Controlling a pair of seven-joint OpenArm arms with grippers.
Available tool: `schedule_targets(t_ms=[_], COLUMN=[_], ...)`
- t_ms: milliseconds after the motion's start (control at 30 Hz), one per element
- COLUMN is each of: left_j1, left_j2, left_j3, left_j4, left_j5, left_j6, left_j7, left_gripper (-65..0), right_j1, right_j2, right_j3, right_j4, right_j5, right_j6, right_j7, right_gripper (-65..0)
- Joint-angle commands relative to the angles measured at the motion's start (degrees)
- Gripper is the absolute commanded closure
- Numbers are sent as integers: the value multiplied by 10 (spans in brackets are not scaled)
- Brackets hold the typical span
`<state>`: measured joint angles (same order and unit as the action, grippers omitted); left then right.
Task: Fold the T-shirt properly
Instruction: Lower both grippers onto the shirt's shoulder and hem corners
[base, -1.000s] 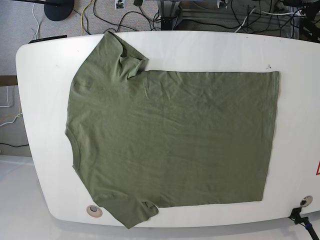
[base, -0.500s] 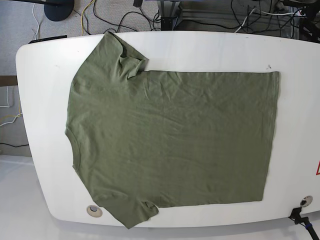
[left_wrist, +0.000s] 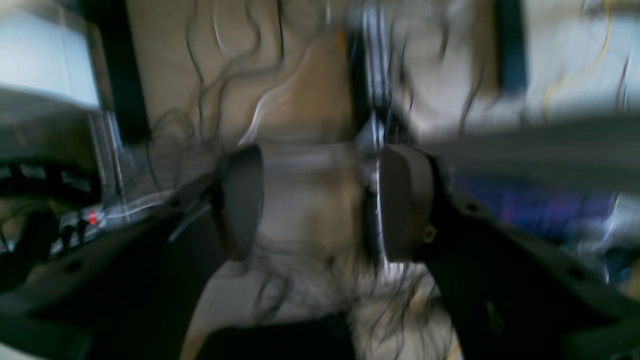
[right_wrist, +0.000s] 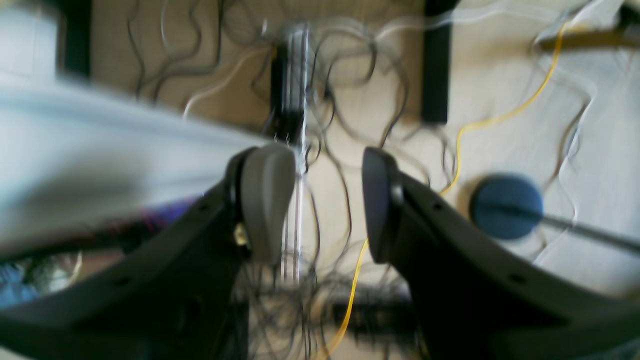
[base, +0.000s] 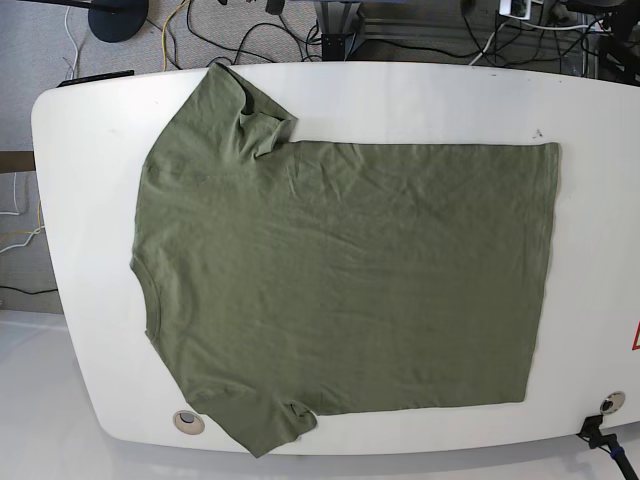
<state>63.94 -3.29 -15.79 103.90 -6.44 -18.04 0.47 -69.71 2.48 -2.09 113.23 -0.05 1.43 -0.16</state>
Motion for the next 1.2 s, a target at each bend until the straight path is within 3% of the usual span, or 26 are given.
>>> schedule_targets(t_ms=[0,133,233,367,500,633,767,933,1167], left_j1=[-3,-49,-83,-126,-169,-226,-284,-320,-328], left_j2=[-4,-4,-4,-4,-4,-18,-18,-19,-19], left_j3=[-16,-52,-61,-91,-154,-239,-309,-349,-348], left_j4=[44,65,65,66,65,61,61,60,60], left_j5=[-47,-117,-166,-240,-330,-391,-402,-401,-372], left_j6=[0,0,0,-1,-6,-72,-98,-102,-101], left_j7=[-10,-9,-6,56,145,284,397,448,452], left_gripper=[-348,-348,-348,-348,-348,-348,-348,-348,-348], right_j1=[3,56,97,146,174,196,218,240,236], right_j2=[-2,-2,6,42,79,119,134,121,117], right_j3=[-1,-9,-11,-10,15,52,113,158,151], right_j4=[22,23,24,24,23,21,7,-25,-79], right_j5=[0,15,87,208,356,489,601,633,645], right_j6=[5,5,5,5,5,5,5,5,5], right_j7=[12,21,23,21,19,-18,-87,-163,-169], right_gripper=[-256,-256,-256,-256,-256,-256,-256,-256,-256])
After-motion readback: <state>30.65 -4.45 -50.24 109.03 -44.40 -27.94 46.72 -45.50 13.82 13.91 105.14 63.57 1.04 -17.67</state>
